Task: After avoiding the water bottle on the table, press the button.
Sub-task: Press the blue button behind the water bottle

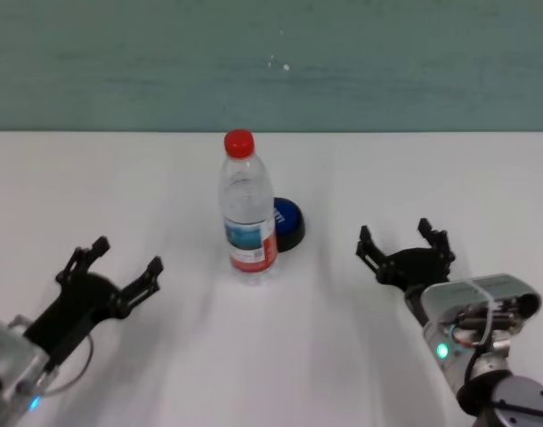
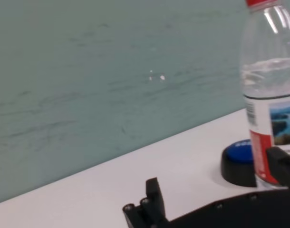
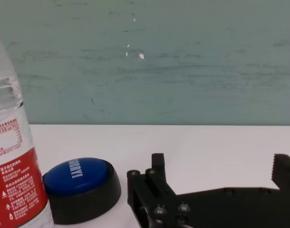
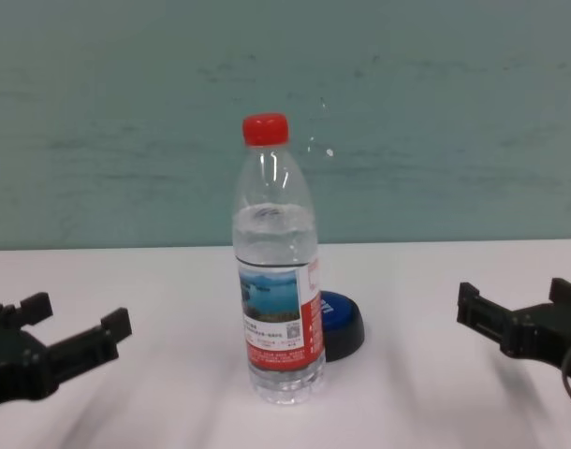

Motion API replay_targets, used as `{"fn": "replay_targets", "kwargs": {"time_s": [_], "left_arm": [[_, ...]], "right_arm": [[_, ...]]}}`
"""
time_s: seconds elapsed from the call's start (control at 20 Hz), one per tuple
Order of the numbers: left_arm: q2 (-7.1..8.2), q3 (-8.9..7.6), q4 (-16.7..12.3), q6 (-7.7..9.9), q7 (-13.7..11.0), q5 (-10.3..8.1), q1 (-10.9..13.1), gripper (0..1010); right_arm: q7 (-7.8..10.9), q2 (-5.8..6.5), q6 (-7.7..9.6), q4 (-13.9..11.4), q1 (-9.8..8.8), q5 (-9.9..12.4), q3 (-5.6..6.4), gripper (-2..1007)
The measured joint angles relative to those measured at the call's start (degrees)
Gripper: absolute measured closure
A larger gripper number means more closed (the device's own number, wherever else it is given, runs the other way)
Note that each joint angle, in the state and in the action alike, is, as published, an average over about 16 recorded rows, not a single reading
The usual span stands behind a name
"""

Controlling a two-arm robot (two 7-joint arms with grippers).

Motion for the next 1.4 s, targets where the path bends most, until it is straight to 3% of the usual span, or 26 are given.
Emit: {"fn": "replay_targets", "kwargs": {"time_s": [0.85,1.4], "left_arm": [[1.19,0.83,-3.6,-1.11,-0.7,-1.16,3.4,0],[1.14,0.95,-3.8,-1.37,-0.6,-1.03,3.6,0]], "right_arm": [[0.09,-0.01,0.00,0.0,0.01,0.0,0.03,1],[2.60,-0.44,1.25,0.5,0.83,0.6,1.16,1]]}}
